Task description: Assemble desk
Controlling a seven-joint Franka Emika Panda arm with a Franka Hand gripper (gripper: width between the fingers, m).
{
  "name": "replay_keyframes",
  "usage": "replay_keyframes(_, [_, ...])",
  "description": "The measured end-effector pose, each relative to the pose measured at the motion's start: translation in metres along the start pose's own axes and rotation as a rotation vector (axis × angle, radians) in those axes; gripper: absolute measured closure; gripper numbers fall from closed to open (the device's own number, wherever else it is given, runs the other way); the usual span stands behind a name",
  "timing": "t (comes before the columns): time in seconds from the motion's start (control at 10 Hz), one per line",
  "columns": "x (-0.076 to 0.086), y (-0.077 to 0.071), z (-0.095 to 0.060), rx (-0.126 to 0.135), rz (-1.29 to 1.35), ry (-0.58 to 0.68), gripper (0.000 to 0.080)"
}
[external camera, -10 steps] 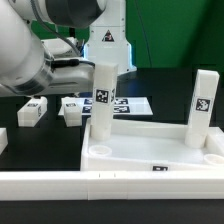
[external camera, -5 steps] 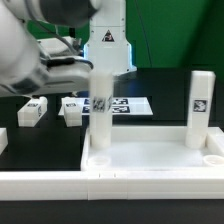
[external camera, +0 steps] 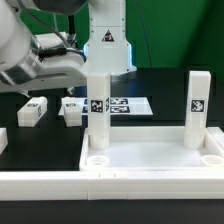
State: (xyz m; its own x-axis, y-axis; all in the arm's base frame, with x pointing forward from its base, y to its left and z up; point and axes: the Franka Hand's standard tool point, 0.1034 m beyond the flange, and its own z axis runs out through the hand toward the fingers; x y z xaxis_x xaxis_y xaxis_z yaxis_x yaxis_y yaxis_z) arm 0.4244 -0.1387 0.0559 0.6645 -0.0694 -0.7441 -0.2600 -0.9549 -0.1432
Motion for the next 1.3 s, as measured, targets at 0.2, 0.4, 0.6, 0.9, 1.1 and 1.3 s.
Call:
replay_keyframes(0.2, [0.004, -0.012, 0.011, -0.011, -0.009, -0.023, 0.0151])
replay_keyframes(0.4, [0.004, -0.013, 0.024, -0.016, -0.038, -0.060, 0.0151])
replay_keyframes(0.6, [0.003, -0.016, 0.031, -0.014, -0.053, -0.073, 0.0151])
replay_keyframes(0.9, [0.005, -0.016, 0.035, -0.015, -0.069, -0.076, 0.0151])
replay_keyframes(1.1, [0.011, -0.014, 0.039, -0.019, -0.085, -0.067, 0.0151])
replay_keyframes(1.3, [0.011, -0.014, 0.040, -0.019, -0.095, -0.067, 0.0151])
